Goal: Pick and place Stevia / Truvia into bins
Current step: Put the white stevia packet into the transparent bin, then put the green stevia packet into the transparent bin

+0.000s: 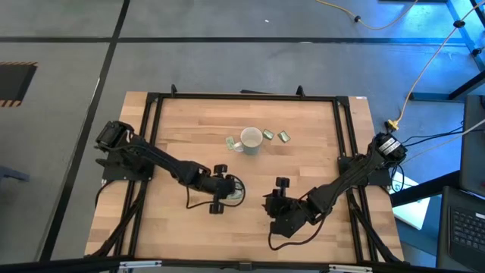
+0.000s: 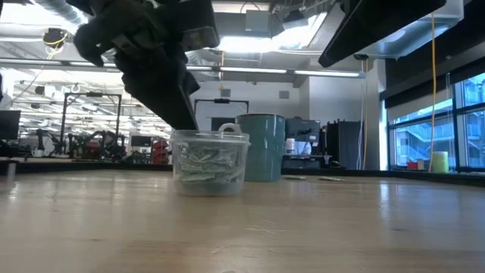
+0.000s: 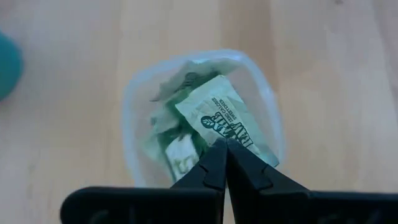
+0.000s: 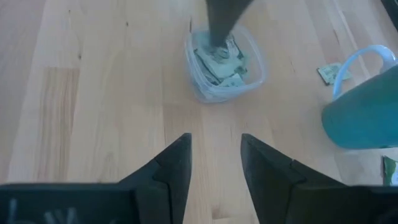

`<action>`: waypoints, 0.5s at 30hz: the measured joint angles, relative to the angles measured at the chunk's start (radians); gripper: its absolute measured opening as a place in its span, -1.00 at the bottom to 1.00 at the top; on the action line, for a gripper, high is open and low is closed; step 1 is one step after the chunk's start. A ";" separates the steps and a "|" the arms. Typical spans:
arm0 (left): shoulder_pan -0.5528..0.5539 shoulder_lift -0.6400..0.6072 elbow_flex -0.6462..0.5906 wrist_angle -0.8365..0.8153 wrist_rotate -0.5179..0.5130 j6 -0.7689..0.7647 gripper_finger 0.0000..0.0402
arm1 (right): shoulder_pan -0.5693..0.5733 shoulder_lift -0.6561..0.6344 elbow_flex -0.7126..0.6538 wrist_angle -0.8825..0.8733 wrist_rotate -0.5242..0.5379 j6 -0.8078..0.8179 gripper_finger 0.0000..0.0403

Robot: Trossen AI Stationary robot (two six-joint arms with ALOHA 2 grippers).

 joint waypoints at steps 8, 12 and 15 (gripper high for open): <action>0.000 0.000 0.000 -0.006 -0.076 -0.002 -0.89 | 0.000 0.000 0.000 0.001 0.000 0.009 -0.30; 0.000 -0.003 0.000 -0.007 -0.080 0.013 -0.75 | -0.001 -0.014 0.000 -0.042 -0.001 0.027 -0.30; 0.000 -0.022 0.000 -0.011 -0.081 0.024 -0.65 | -0.008 -0.055 0.000 -0.106 0.000 0.070 -0.30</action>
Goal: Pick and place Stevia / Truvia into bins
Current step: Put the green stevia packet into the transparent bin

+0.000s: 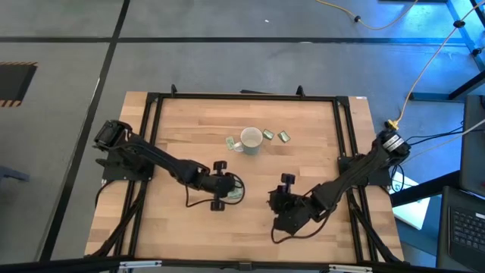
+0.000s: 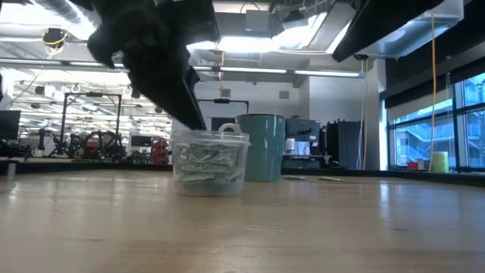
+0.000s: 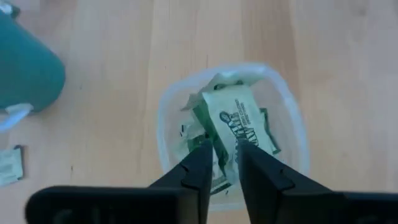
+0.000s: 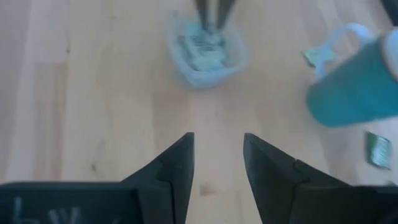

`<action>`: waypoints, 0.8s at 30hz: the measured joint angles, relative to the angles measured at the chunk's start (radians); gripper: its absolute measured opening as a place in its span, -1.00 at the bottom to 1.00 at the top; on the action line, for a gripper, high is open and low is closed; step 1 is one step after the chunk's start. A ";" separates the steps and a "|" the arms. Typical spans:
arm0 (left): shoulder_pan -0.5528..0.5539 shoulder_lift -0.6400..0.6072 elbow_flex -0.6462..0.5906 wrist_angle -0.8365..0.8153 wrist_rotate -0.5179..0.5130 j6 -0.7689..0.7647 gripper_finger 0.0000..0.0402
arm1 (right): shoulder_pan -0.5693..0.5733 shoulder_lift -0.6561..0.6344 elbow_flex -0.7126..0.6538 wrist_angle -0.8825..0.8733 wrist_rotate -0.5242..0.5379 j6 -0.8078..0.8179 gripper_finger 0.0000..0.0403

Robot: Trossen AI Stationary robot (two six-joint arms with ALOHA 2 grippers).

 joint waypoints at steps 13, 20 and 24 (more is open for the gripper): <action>-0.009 -0.237 -0.071 0.089 -0.090 0.124 -0.54 | -0.213 -0.283 -0.147 -0.162 -0.099 0.109 -0.30; 0.001 -0.402 -0.256 0.299 -0.077 0.205 -0.53 | -0.411 -0.403 -0.422 -0.022 -0.108 0.010 -0.30; 0.000 -0.459 -0.357 0.464 -0.048 0.249 -0.54 | -0.489 -0.395 -0.540 0.206 -0.119 -0.078 -0.30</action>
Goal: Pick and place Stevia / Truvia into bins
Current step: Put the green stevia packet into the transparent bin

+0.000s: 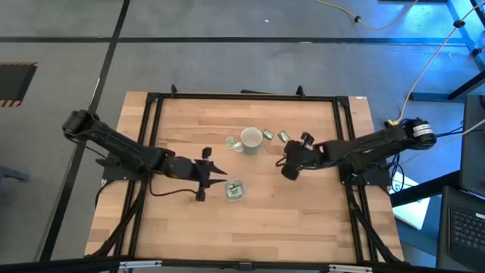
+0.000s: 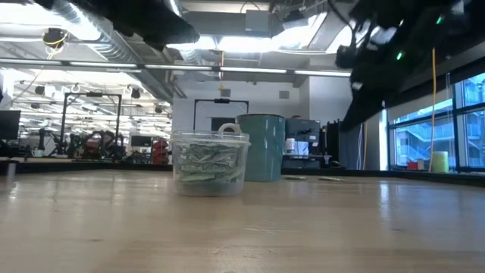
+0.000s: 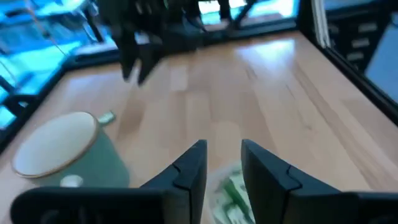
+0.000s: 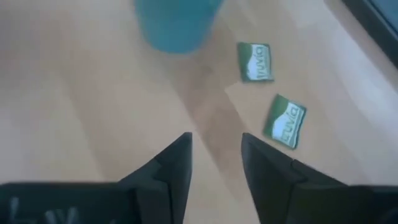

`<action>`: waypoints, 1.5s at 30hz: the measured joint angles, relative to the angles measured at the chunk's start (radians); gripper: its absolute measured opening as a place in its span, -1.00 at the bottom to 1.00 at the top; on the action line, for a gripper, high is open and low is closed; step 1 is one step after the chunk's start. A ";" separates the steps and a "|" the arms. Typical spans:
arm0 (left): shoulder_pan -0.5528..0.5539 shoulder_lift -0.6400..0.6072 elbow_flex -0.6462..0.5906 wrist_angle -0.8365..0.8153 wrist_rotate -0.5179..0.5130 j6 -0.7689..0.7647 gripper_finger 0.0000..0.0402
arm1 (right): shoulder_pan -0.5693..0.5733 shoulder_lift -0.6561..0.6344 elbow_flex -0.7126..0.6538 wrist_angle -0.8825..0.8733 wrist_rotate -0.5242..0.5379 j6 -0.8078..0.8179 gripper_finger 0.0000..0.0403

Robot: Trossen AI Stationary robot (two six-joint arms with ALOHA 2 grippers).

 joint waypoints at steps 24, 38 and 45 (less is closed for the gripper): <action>0.000 -0.027 -0.125 0.221 -0.006 -0.021 -0.54 | -0.484 0.242 0.010 0.099 -0.292 -0.019 -0.30; 0.000 -0.026 -0.125 0.212 -0.006 -0.021 -0.56 | -0.525 0.360 0.018 0.156 -0.338 -0.070 -0.55; 0.000 -0.026 -0.125 0.212 -0.006 -0.021 -0.56 | -0.525 0.340 0.012 0.157 -0.335 -0.116 -0.87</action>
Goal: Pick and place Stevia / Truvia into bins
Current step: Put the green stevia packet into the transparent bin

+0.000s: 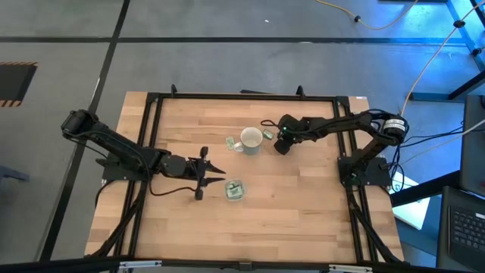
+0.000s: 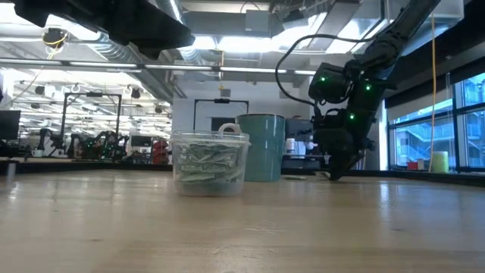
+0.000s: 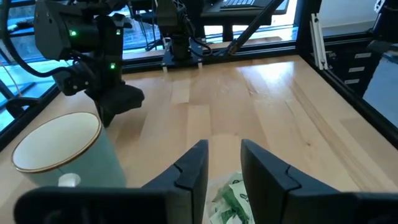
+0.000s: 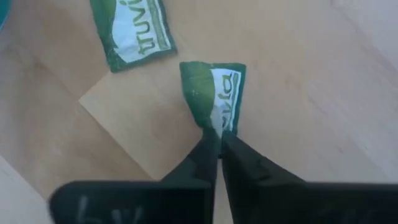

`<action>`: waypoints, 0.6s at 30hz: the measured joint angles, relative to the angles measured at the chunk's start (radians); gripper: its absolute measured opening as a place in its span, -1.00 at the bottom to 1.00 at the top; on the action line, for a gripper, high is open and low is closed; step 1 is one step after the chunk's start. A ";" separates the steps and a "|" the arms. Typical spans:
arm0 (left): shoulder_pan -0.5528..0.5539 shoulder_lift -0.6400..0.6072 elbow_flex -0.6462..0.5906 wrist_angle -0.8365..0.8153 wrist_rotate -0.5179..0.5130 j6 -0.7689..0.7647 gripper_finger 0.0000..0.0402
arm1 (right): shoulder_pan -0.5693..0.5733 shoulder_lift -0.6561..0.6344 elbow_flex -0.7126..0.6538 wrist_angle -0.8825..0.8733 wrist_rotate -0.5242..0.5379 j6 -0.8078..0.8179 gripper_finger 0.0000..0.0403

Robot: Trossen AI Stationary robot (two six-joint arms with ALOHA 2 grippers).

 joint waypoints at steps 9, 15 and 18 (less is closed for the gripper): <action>0.000 0.000 0.000 -0.019 0.000 0.000 -0.56 | 0.087 -0.187 -0.005 -0.034 -0.015 -0.026 -0.96; 0.000 0.000 0.000 -0.032 -0.001 0.000 -0.56 | 0.285 -0.299 -0.005 0.002 -0.033 -0.001 -0.98; 0.000 0.000 0.000 -0.033 0.002 0.000 -0.55 | 0.426 -0.328 -0.004 0.056 -0.042 0.001 -0.99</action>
